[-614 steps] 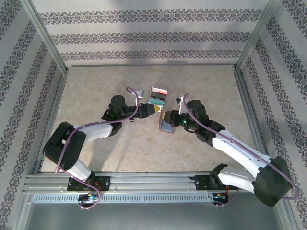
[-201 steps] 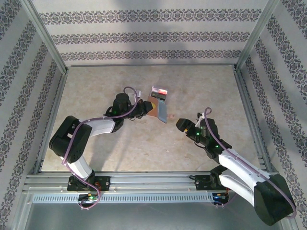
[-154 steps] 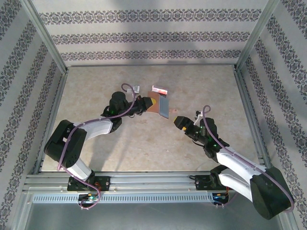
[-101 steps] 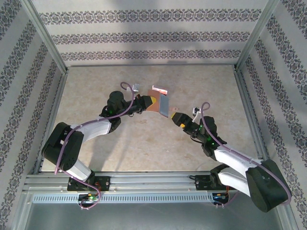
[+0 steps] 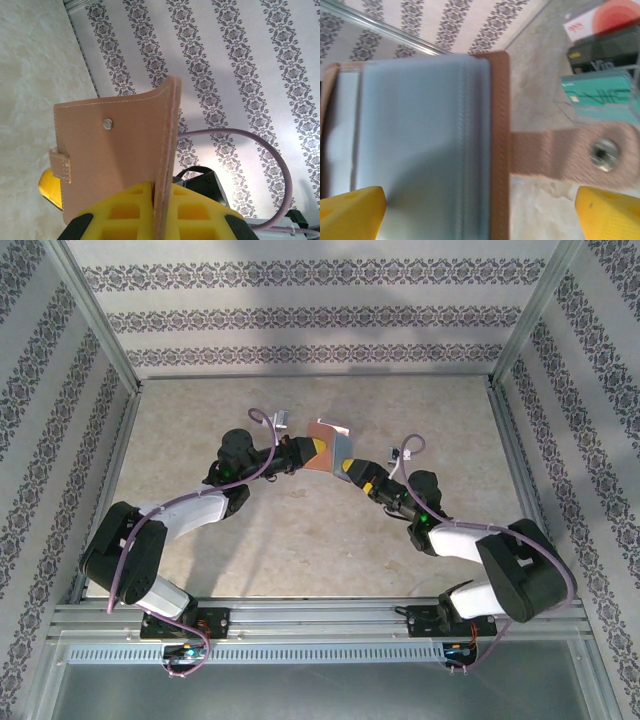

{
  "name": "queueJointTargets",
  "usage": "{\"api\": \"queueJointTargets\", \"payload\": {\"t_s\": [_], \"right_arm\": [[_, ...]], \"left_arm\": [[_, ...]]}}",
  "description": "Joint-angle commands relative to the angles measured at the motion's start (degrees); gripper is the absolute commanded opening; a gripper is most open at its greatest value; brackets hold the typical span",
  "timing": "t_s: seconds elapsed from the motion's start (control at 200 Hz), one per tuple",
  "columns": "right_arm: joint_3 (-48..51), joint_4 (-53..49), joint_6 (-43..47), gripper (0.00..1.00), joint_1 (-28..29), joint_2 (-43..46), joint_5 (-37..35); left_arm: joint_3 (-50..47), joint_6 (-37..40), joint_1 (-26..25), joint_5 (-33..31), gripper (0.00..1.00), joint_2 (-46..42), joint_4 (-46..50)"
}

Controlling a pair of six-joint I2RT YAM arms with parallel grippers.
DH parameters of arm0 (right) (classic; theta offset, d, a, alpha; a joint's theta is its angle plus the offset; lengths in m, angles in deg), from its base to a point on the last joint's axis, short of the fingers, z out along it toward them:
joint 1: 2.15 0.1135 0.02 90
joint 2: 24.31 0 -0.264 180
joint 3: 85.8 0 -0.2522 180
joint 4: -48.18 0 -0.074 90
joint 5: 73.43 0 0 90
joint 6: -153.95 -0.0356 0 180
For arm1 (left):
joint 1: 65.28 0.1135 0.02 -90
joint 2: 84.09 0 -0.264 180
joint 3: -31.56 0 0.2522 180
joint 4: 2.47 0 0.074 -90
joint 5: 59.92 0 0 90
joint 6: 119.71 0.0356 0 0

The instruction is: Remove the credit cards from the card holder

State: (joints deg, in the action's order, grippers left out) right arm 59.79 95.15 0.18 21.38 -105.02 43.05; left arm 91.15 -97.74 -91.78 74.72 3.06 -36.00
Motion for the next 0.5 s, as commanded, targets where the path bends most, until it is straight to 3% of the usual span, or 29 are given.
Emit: {"api": "queueJointTargets", "payload": {"t_s": [0.0, 0.26, 0.41, 0.495], "right_arm": [[-2.4, 13.4, -2.5, 0.97, 0.9, -2.7, 2.9], [-4.1, 18.4, -4.1, 0.88, 0.8, -4.3, 4.6], [-3.0, 16.2, -3.4, 0.89, 0.1, -2.2, 3.9], [-2.0, 15.4, -3.2, 0.95, 0.0, -2.4, 2.7]], "left_arm": [[0.3, -0.6, 0.5, 1.3, 0.00, -1.9, -5.9], [-0.6, -1.0, 0.7, 0.8, 0.00, -2.4, -6.8], [-0.5, -0.6, 0.7, 0.8, 0.00, -3.0, -6.8], [0.2, -0.4, 0.7, 1.0, 0.00, -3.4, -6.8]]}}
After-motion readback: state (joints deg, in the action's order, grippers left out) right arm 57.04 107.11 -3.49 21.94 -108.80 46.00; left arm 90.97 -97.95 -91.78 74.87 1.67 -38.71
